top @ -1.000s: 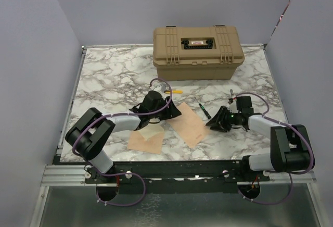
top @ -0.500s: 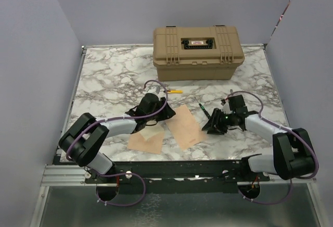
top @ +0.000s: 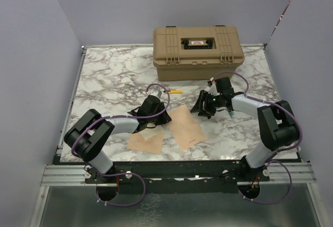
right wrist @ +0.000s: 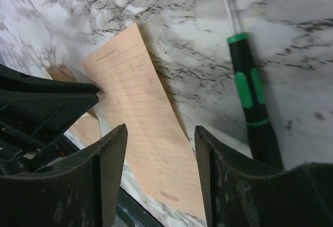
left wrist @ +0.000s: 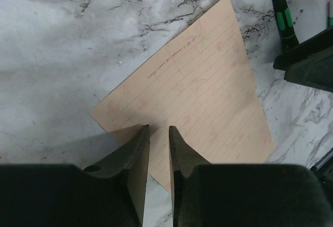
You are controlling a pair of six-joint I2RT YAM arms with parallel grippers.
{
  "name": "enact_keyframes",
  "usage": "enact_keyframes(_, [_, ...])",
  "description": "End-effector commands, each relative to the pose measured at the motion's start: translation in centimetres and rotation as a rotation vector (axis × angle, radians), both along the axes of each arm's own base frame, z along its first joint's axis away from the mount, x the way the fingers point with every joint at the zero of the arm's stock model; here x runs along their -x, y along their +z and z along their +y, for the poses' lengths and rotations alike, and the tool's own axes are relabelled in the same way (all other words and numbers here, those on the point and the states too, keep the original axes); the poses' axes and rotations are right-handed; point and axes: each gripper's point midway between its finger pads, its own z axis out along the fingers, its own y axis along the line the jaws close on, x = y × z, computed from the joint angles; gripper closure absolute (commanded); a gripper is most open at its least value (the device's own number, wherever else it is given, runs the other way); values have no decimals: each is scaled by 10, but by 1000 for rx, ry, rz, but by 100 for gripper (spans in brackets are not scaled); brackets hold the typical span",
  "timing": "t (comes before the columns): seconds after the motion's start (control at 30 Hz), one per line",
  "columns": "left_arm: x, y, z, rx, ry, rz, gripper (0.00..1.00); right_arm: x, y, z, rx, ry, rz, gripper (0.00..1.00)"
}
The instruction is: Place the letter into the envelope and seal it
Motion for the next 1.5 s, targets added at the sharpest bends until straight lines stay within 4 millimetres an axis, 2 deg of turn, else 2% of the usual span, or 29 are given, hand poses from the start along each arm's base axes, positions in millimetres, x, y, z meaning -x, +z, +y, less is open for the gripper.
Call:
enact_keyframes(0.0, [11,-17,11,-81,-29,38,78,-15,-3,21,-5,53,-68,41])
enact_keyframes(0.13, [15,-24,19,-128,-37,46,80,-27,-10,26,4,32,-109,40])
enact_keyframes(0.3, [17,-31,22,-155,-57,53,82,-32,-22,35,-12,66,-131,38])
enact_keyframes(0.43, [17,-32,22,-165,-66,50,83,-18,-26,55,-122,172,-86,38])
enact_keyframes(0.57, [15,-30,21,-164,-61,45,83,2,-22,69,-209,272,-63,39])
enact_keyframes(0.77, [12,-26,22,-160,-40,37,84,25,-15,70,-276,371,-72,43])
enact_keyframes(0.93, [12,-25,25,-167,-28,36,85,34,-15,70,-305,383,-47,45])
enact_keyframes(1.03, [13,-23,24,-160,-27,36,85,31,-14,72,-317,358,-68,54])
enact_keyframes(1.1, [12,-20,23,-153,-33,32,85,26,-12,73,-325,336,-93,68])
enact_keyframes(1.13, [12,-16,22,-148,-35,25,84,24,-9,74,-333,327,-115,80])
enact_keyframes(1.2, [9,-5,20,-137,-33,10,79,18,-4,74,-333,298,-161,98])
enact_keyframes(1.3, [2,23,16,-107,-30,-32,59,7,13,73,-323,265,-243,99])
enact_keyframes(1.4, [-8,61,14,-62,-15,-103,22,-3,39,70,-306,228,-333,99])
enact_keyframes(1.47, [-11,86,14,-33,-7,-137,8,-8,60,66,-289,192,-392,99])
